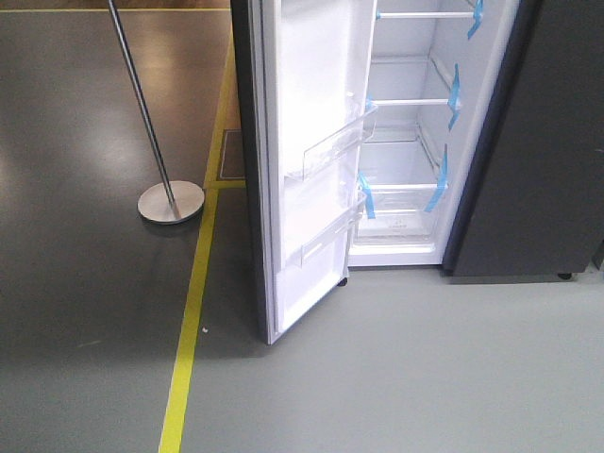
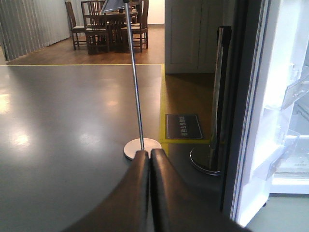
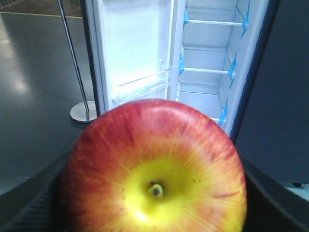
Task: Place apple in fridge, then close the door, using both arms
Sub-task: 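Approach the refrigerator door bins, holding the apple in the right gripper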
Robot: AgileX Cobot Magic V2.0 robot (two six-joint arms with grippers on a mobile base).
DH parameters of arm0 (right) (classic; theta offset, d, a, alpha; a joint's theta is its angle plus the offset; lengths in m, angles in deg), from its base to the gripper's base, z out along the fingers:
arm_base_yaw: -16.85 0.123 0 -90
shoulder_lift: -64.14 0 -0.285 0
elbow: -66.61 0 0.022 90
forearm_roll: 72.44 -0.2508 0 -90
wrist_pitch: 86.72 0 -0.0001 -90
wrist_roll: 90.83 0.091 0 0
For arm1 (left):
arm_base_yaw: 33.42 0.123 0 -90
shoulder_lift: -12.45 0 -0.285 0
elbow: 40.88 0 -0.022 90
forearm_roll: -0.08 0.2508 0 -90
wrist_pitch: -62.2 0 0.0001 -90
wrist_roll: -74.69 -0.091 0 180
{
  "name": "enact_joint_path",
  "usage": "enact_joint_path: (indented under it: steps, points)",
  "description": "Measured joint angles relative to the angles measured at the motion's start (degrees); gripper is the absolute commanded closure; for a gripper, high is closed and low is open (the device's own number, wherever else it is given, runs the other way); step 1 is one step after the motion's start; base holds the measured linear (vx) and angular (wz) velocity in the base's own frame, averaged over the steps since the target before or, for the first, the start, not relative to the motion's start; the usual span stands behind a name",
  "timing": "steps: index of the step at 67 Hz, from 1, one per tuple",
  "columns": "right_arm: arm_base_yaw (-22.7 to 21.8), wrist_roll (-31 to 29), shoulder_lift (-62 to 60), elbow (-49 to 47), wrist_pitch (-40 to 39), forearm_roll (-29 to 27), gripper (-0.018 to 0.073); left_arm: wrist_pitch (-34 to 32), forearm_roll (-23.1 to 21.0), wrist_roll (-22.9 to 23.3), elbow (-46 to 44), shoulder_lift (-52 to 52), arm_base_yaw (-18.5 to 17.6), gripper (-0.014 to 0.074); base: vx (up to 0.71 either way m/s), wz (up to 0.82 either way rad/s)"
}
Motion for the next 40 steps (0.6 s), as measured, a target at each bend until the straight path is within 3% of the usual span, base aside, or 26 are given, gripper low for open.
enact_joint_path:
  steps: [40]
  points:
    - [0.0,0.0,0.0,0.0,0.0,0.0,0.0410,0.0,0.0,0.0,0.0,0.0,0.0,0.0604,0.25,-0.01]
